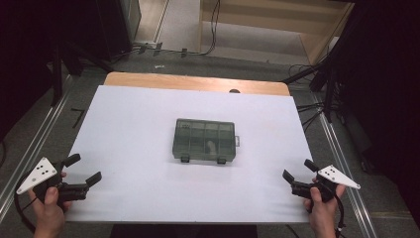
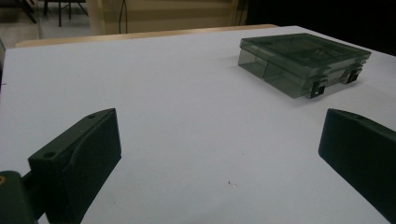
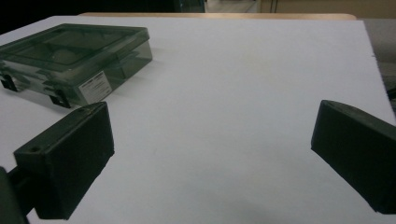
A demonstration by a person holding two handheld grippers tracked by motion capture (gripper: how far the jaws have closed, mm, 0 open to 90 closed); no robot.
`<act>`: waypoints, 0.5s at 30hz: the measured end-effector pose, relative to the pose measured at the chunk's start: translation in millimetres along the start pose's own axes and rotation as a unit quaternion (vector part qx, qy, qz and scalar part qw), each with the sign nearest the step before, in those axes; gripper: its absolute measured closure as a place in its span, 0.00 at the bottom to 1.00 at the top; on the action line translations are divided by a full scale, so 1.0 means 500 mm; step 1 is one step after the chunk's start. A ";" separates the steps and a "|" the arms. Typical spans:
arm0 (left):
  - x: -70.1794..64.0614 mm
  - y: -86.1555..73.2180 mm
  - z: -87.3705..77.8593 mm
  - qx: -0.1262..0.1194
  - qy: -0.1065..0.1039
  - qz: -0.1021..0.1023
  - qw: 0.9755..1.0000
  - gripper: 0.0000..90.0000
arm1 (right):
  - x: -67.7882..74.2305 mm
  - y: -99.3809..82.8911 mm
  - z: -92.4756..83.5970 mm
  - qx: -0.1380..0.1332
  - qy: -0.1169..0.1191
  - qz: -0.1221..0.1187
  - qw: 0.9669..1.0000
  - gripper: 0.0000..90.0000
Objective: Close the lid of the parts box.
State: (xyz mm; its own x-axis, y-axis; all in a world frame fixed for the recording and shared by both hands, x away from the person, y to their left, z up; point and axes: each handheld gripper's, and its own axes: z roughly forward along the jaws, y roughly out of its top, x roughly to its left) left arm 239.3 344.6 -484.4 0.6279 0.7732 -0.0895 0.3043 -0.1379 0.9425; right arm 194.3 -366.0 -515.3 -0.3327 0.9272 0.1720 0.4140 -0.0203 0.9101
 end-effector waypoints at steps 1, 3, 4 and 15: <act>0.000 0.000 0.001 0.001 0.002 0.001 1.000 0.00 | -0.004 -0.001 -0.002 -0.004 -0.001 0.004 1.000 0.00; -0.003 -0.001 0.004 0.003 0.005 0.004 1.000 0.00 | -0.010 -0.004 -0.006 -0.009 -0.001 0.012 1.000 0.00; -0.004 -0.001 0.005 0.006 0.007 0.006 1.000 0.00 | -0.013 -0.005 -0.007 -0.013 0.001 0.016 1.000 0.00; 0.001 -0.005 0.006 0.002 0.008 -0.008 1.000 0.00 | -0.005 -0.009 0.001 -0.016 0.004 0.010 1.000 0.00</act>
State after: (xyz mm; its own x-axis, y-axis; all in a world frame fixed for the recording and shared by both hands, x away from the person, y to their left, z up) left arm 241.1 343.4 -487.7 0.6114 0.7849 -0.1004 0.3172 -0.1269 0.9398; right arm 193.8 -368.1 -520.3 -0.3309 0.9236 0.1934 0.3929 -0.0515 0.9182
